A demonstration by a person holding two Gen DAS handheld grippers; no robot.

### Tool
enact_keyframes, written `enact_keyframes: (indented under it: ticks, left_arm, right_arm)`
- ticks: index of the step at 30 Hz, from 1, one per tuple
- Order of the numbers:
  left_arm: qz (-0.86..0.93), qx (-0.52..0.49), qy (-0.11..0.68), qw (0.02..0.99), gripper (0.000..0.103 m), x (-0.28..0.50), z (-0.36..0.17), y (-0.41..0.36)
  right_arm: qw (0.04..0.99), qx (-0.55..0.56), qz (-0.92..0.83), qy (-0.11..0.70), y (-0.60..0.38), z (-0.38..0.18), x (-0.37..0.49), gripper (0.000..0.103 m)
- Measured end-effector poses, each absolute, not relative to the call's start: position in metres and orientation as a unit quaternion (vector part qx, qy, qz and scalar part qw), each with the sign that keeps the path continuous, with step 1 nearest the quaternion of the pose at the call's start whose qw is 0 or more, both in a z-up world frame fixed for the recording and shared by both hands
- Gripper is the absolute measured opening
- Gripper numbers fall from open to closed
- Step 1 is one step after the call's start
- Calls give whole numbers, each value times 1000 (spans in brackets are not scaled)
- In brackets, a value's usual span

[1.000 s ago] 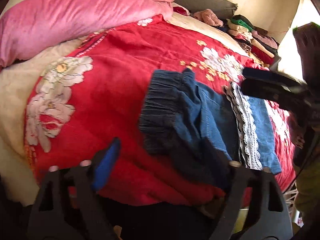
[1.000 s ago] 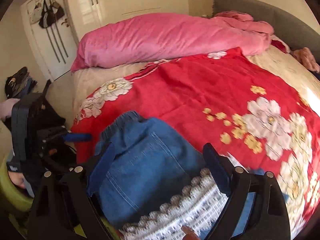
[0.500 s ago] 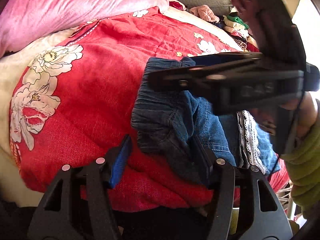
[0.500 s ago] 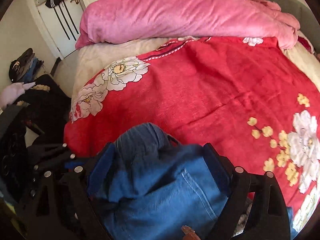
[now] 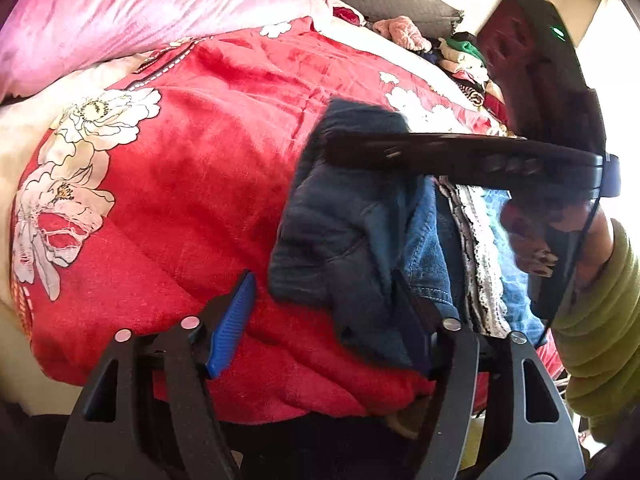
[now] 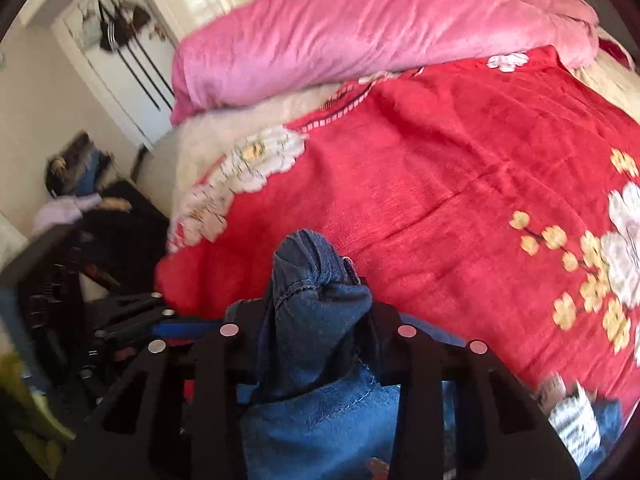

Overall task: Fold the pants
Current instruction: 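Fold the waistband end over the pants with the right tool and release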

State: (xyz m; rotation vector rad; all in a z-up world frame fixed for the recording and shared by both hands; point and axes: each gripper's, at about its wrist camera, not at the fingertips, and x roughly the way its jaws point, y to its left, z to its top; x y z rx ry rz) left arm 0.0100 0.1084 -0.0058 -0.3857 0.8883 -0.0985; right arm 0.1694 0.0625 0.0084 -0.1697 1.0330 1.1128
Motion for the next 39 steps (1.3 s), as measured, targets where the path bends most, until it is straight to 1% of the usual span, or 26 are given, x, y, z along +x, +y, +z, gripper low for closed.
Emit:
enact_keyframes:
  ticks: [3,4,6,8,11,12,13,14,15,19,20,21,23,26,29,30,33,36,37,38,39]
  left_arm:
    - [-65,-198,421,882,73,7,0,104]
    - [-78,-211,421,879,74,8,1,103]
    - [-107,-237,423,868,82,11,1,99]
    - [-121,-245,426,862,84,16,0,91]
    - [-149,-262,424,854,84,26,2,79]
    - [-161,-267,424,850,82,29,4,73]
    - [-171,-273,422,848,76,31,5,69]
    - [-180,-280,419,845,59,33,8,65]
    - [-188,-282,416,844,56,35,11,59]
    - [-211,-259,408,849,55,37,24,30]
    - [-220,-253,406,850,55,37,28,20]
    - [-227,-243,404,852,55,36,31,12]
    - [-239,-220,401,856,55,35,34,-3]
    - [-262,-189,410,853,55,34,29,-26]
    - [-278,-173,431,841,55,30,16,-45]
    - [-282,-165,437,838,56,27,10,-52]
    - [-279,-135,453,836,60,26,0,-67]
    - [-269,-118,461,838,62,25,-5,-72]
    - [-267,-118,460,838,62,26,-5,-70]
    - [-266,-118,459,840,62,25,-4,-69]
    - [-263,-115,458,841,63,22,-3,-68]
  right_arm:
    - [726,-51,517,451,40,24,165,34]
    - [728,-42,520,445,33,29,164,34]
    - [731,-22,526,435,15,39,162,34]
    - [736,-11,526,426,0,46,160,34]
    - [743,3,523,418,-21,51,158,34]
    - [745,9,521,417,-27,52,158,34]
    - [747,15,519,415,-34,53,157,34]
    - [748,18,518,414,-39,52,157,34]
    - [750,21,517,412,-46,53,156,35]
    - [766,53,497,405,-75,55,155,41]
    - [772,65,487,404,-85,56,154,46]
    - [780,75,476,400,-95,58,151,56]
    - [801,88,448,387,-120,60,143,69]
    - [822,107,393,398,-158,51,134,73]
    - [820,140,346,434,-187,29,129,74]
    - [817,150,338,442,-193,23,128,77]
    - [809,162,324,462,-200,7,126,81]
    - [801,154,321,482,-191,-5,132,80]
    - [799,146,326,484,-184,-7,133,73]
    - [795,139,338,484,-177,-7,134,41]
    - [795,134,345,480,-170,-3,133,38]
